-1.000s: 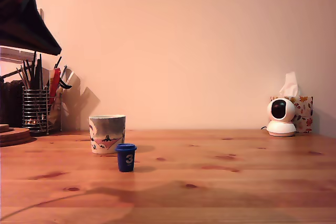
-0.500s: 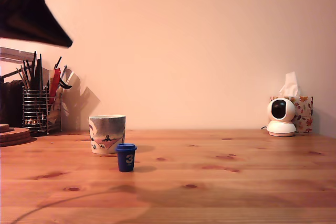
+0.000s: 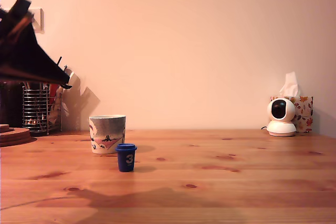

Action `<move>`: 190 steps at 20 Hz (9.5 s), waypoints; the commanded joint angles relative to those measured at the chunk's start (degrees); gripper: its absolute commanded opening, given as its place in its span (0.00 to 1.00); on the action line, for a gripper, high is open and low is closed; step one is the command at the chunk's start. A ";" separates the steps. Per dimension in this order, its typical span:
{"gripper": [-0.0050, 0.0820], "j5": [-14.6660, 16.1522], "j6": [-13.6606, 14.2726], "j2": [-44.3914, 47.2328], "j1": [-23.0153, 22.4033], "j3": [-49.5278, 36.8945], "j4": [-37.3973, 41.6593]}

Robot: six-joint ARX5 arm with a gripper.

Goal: Pick up the coffee capsules on the table and drop them inside the coffee cup

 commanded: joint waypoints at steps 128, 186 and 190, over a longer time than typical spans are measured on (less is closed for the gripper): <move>0.24 -1.44 10.32 58.12 -5.68 17.84 32.72; 0.24 -5.03 4.79 52.72 7.96 55.01 -16.85; 0.24 -4.39 4.98 56.04 7.82 58.93 -18.25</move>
